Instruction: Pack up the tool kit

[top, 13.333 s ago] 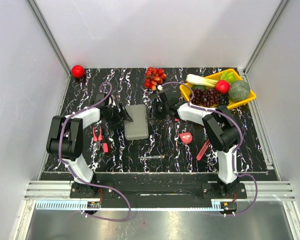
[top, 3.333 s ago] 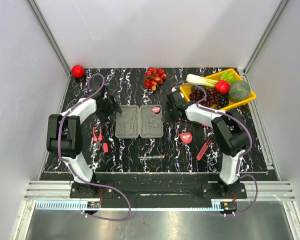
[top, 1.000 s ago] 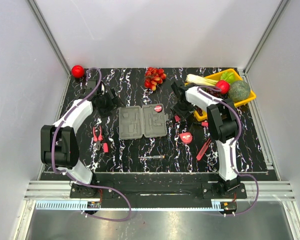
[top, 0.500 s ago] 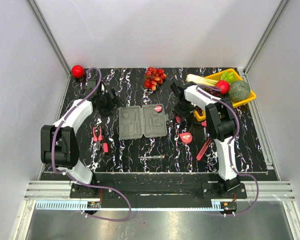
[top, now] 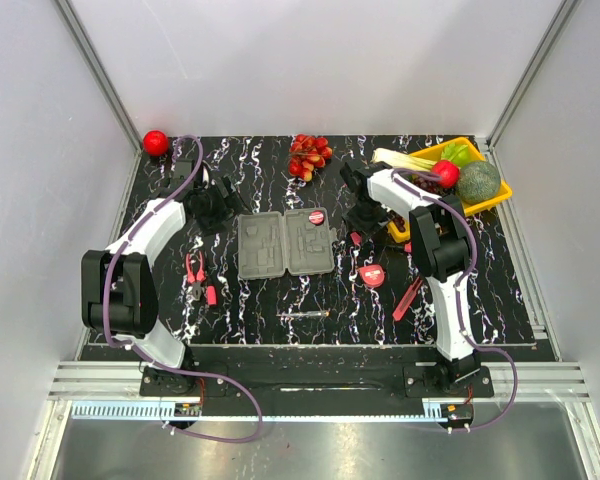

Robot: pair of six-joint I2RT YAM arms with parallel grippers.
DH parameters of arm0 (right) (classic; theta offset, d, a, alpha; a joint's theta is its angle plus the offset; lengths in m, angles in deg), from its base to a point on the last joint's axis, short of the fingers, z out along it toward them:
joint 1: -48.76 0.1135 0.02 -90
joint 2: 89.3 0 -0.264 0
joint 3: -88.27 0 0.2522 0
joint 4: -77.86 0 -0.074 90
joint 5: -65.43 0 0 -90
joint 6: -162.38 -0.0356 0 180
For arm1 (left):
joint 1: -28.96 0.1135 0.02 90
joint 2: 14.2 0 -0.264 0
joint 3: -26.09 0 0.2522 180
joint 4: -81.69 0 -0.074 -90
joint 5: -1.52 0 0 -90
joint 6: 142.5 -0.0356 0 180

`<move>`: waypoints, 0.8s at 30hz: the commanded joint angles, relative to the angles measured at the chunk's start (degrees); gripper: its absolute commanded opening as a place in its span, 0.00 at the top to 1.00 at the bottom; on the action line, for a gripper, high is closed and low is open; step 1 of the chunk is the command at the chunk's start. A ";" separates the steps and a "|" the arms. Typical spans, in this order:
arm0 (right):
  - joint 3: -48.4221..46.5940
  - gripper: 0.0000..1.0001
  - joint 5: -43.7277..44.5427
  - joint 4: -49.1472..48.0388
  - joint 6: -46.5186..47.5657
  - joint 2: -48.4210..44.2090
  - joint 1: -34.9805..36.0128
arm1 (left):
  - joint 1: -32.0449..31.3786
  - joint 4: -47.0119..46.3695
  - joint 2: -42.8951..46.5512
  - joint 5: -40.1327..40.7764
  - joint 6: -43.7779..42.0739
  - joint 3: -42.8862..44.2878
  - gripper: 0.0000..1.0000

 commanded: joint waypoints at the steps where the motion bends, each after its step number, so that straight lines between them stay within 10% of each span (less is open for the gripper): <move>1: -1.21 0.41 3.08 0.72 -0.11 1.94 0.56 | -0.06 -2.38 2.38 -1.42 0.66 -0.20 0.09; 14: 1.60 0.81 2.47 -5.07 6.12 -0.60 0.73 | -0.15 -2.99 2.99 -3.43 0.04 -0.38 0.08; 24: 5.82 0.83 2.64 -11.94 16.50 -11.05 0.73 | -3.49 -8.44 2.91 -12.83 -1.80 -1.08 0.09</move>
